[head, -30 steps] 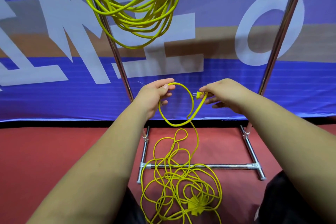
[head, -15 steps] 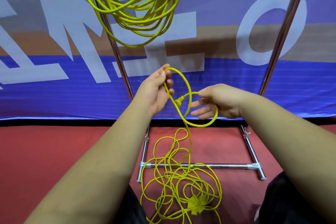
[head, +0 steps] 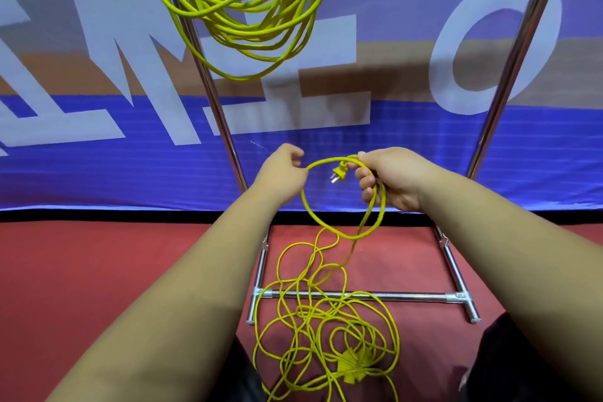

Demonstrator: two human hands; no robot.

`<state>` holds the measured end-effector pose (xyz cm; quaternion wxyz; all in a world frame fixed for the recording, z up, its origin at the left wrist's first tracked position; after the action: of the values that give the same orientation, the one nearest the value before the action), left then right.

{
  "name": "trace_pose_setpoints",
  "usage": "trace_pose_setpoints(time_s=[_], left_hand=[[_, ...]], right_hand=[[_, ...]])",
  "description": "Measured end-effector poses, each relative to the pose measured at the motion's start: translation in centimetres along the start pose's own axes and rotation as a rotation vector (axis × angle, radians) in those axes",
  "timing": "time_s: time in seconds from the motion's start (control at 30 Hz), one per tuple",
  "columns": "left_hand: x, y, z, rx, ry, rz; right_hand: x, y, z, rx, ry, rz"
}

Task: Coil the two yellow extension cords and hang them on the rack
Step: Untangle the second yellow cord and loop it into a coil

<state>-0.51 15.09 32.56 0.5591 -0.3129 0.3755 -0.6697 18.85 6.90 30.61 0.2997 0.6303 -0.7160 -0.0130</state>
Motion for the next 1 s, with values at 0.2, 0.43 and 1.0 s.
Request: trace_pose_setpoints(time_s=[0.2,0.43,1.0], left_hand=[[2.2,1.3,6.1,-0.258,0.507,0.113],[1.6,-0.2,6.3,-0.23,0.439,0.192],[-0.6,-0.7,1.7,-0.218,0.116,0.029]], right_hand=[[-0.5,0.3,-0.1,-0.039,-0.042,0.023],[0.1,1.5,-0.1,0.126,-0.063,-0.058],[0.5,1.6,-2.3,0.351,-0.325,0.035]])
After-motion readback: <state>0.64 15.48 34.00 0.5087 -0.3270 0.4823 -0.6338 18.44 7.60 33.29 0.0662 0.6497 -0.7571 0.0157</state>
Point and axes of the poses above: each hand's wrist, its own x-axis away from the middle knuckle, its own y-axis out of the palm, z = x × y, the point moved 7 cm from there along -x, towards the middle knuckle, and after that the axes turned 13 degrees about -x, right-handed, at the moved point
